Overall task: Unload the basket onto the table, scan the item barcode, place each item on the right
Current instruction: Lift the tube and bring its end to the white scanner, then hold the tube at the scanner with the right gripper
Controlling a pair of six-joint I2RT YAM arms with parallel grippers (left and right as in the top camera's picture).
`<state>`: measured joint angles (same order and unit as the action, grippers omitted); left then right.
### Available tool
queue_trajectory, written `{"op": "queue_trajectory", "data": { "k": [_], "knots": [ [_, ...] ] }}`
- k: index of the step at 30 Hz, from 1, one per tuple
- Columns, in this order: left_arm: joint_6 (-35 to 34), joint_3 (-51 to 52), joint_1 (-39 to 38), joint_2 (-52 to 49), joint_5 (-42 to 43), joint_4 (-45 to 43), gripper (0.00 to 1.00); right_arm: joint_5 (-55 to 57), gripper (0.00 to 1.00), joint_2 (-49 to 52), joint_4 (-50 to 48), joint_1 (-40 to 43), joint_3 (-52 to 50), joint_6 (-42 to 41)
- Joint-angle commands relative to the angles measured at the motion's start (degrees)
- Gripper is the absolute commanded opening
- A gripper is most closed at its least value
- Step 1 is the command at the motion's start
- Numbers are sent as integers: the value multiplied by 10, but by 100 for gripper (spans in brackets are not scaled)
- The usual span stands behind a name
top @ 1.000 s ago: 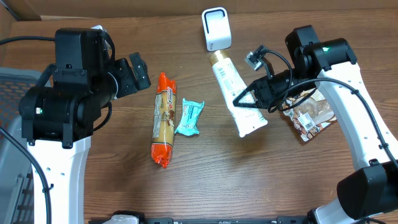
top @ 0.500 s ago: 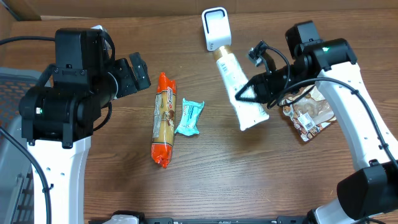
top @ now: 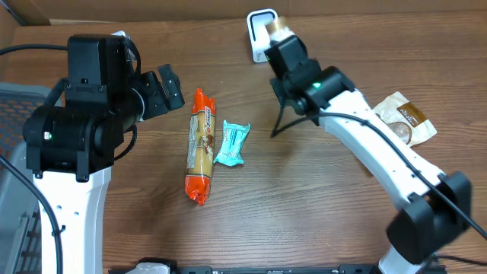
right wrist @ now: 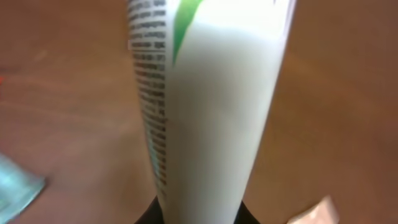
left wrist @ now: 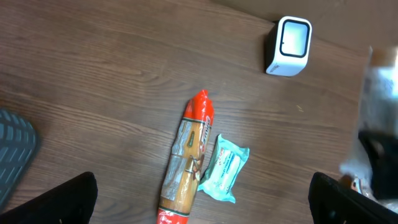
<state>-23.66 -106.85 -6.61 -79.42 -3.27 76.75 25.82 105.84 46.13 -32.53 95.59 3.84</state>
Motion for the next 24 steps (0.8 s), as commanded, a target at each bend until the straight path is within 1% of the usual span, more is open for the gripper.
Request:
{"op": "queue_trajectory", "data": {
  "k": [1, 6, 10, 12, 13, 15, 18, 20, 24],
  "knots": [
    [-4, -9, 2, -1, -3, -1, 100, 86, 4, 31, -83, 12, 19, 120],
    [-4, -9, 2, -1, -3, -1, 100, 87, 4, 84, -252, 27, 19, 283],
    [-4, -9, 2, -1, -3, -1, 100, 106, 4, 130, -389, 40, 19, 372],
    [-4, -9, 2, -1, -3, -1, 99, 126, 3, 164, -482, 49, 21, 448],
    [-4, -9, 2, -1, -3, -1, 100, 135, 3, 174, -507, 49, 24, 473],
    [-4, -9, 2, -1, -3, -1, 99, 137, 3, 188, -525, 51, 35, 499],
    [-4, -9, 2, -1, -3, -1, 100, 113, 3, 205, -525, 58, 57, 501],
    [-4, -9, 2, -1, -3, -1, 100, 80, 4, 213, -528, 66, 65, 516],
    [-4, -9, 2, -1, -3, -1, 100, 49, 4, 232, -555, 76, 65, 522]
  ]
}}
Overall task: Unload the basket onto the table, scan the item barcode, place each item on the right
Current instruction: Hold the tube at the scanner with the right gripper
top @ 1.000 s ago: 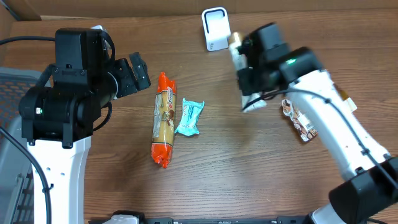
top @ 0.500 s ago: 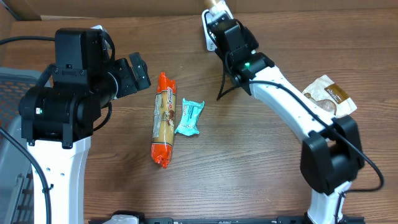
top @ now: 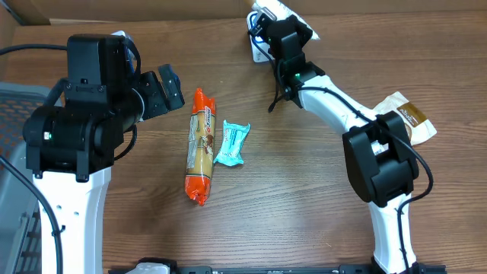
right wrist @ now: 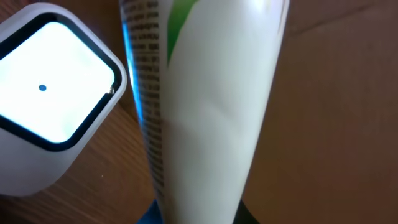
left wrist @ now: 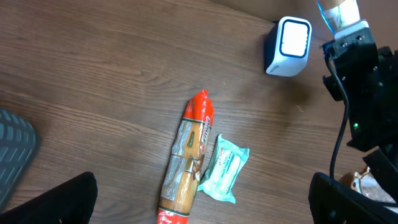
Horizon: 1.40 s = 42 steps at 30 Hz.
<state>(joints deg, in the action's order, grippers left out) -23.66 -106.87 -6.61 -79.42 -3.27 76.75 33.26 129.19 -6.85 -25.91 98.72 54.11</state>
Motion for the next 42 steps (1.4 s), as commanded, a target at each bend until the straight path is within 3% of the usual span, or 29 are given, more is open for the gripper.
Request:
{"op": "queue_trajectory", "data": {
  "k": [1, 5, 12, 42],
  "knots": [
    [-4, -9, 2, -1, -3, -1, 100, -26, 4, 4, -41, 11, 34, 20],
    [-4, -9, 2, -1, -3, -1, 99, -35, 4, 36, -99, 13, 34, 67],
    [-4, -9, 2, -1, -3, -1, 99, -36, 4, 66, -126, 13, 34, 68],
    [-4, -9, 2, -1, -3, -1, 100, -89, 4, 74, -94, 31, 34, 44]
  ]
}}
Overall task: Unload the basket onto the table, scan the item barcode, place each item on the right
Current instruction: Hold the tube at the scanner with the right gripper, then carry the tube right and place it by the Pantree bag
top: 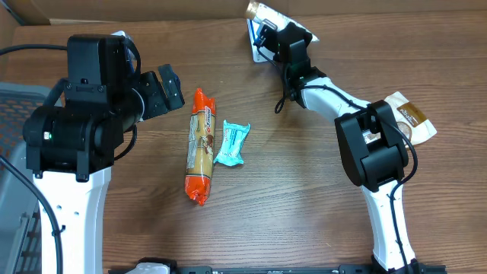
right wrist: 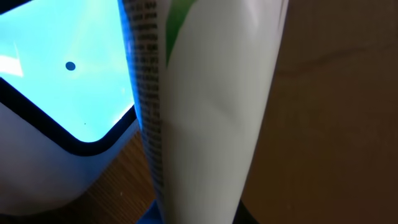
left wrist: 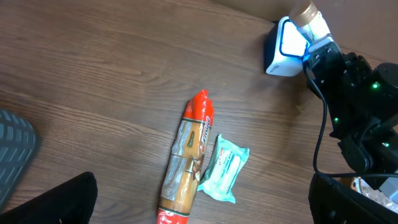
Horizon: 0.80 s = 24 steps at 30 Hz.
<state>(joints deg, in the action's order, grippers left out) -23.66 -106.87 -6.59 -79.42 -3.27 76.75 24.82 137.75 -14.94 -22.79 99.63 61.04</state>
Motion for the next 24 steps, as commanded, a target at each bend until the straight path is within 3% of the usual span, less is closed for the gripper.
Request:
{"op": "queue_trajectory", "data": {
  "k": [1, 7, 13, 18, 24],
  "knots": [
    [-4, -9, 2, -1, -3, -1, 100, -5, 4, -12, -15, -1, 24, -43],
    [-4, -9, 2, -1, -3, -1, 100, -5, 4, -44, 11, -5, 25, -146],
    [-4, -9, 2, -1, -3, -1, 99, -50, 4, -149, 149, -3, 25, -254],
    [-4, -9, 2, -1, -3, -1, 99, -180, 4, -285, 328, 9, 25, -453],
    [-4, -9, 2, -1, -3, -1, 99, -495, 4, -421, 536, 61, 24, -634]
  ]
}}
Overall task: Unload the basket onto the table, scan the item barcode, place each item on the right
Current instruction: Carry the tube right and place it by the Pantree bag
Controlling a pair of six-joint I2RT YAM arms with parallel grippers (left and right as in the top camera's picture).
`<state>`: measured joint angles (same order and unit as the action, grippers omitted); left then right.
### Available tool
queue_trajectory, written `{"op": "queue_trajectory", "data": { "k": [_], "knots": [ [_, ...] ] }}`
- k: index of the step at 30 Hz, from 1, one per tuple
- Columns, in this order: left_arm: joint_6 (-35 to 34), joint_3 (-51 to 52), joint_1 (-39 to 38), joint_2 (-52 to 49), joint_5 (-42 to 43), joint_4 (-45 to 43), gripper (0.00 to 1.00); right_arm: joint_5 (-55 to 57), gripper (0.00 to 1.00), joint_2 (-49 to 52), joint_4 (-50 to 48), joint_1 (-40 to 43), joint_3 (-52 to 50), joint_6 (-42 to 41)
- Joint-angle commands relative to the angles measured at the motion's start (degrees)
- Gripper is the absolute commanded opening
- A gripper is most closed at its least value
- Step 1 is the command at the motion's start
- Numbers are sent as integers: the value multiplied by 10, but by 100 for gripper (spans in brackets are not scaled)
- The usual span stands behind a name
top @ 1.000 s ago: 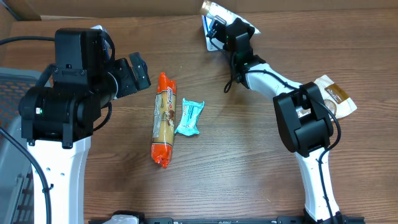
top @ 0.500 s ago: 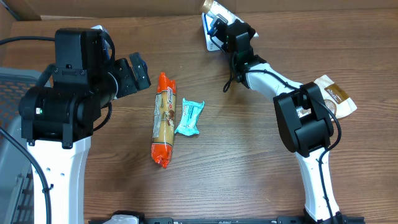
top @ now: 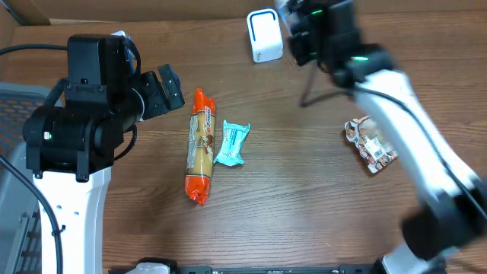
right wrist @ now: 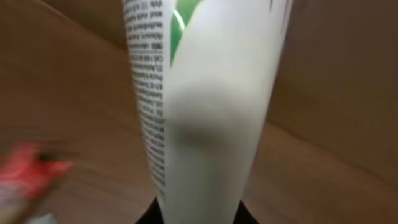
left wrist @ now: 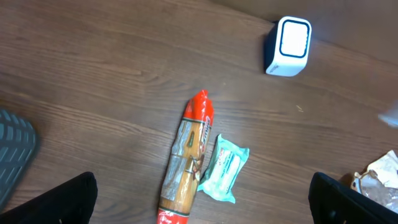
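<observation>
A white tube (right wrist: 211,112) with a green mark and a column of small print fills the right wrist view; my right gripper (right wrist: 199,214) is shut on its lower end. Overhead, that gripper (top: 302,23) is blurred, just right of the white scanner (top: 264,36) at the table's far edge. The scanner (left wrist: 287,45) also shows in the left wrist view, its window unlit. My left gripper (top: 167,90) hangs open over the left of the table, holding nothing.
An orange-and-red sausage-shaped pack (top: 200,146) and a teal packet (top: 232,142) lie side by side mid-table. A crumpled brown-and-white wrapper (top: 370,144) lies to the right. A grey basket (top: 11,175) stands at the left edge, a cardboard wall at the back.
My right gripper, still shut on the tube, has moved from right against the lit scanner window to the scanner's right; the scanner has left the right wrist view. The wrapper now lies further left.
My right gripper held the white tube over the table near the scanner. Then the tube stood beside the lit scanner window, then close against it. Now the tube is held off to the scanner's right. The left arm stayed still and open throughout.
</observation>
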<state>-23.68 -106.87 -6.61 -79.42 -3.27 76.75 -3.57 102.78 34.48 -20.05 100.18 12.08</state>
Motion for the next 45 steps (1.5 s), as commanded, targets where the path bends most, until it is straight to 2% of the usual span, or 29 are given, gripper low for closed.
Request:
{"op": "queue_trajectory", "data": {
  "k": [1, 5, 8, 10, 13, 17, 20, 23, 31, 40, 43, 45],
  "knots": [
    [-3, -9, 2, -1, -3, -1, 100, -314, 4, -98, 97, 60, 19, -159],
    [-3, -9, 2, -1, -3, -1, 100, -476, 4, -140, 212, 143, 19, -168],
    [-3, -9, 2, -1, -3, -1, 100, -488, 4, -155, 287, 214, 19, -168],
    [-3, -9, 2, -1, -3, -1, 99, -476, 4, -156, 334, 263, 19, -168],
    [-3, -9, 2, -1, -3, -1, 99, -391, 4, -150, 386, 318, 13, -168],
    [-3, -9, 2, -1, -3, -1, 100, -298, 4, -140, 402, 353, -28, -168],
    [-3, -9, 2, -1, -3, -1, 99, -269, 4, -132, 378, 366, -82, -185],
    [-3, -9, 2, -1, -3, -1, 100, -260, 4, -131, 309, 373, -161, -212],
    [-3, -9, 2, -1, -3, -1, 100, -139, 4, -131, 151, 379, -346, -309],
    [-3, -9, 2, -1, -3, -1, 100, -114, 4, -131, -16, 379, -467, -320],
    [-3, -9, 2, -1, -3, -1, 100, -103, 4, -131, -37, 379, -491, -318],
    [-3, -9, 2, -1, -3, -1, 100, -95, 8, -131, -31, 379, -492, -318]
  ]
}}
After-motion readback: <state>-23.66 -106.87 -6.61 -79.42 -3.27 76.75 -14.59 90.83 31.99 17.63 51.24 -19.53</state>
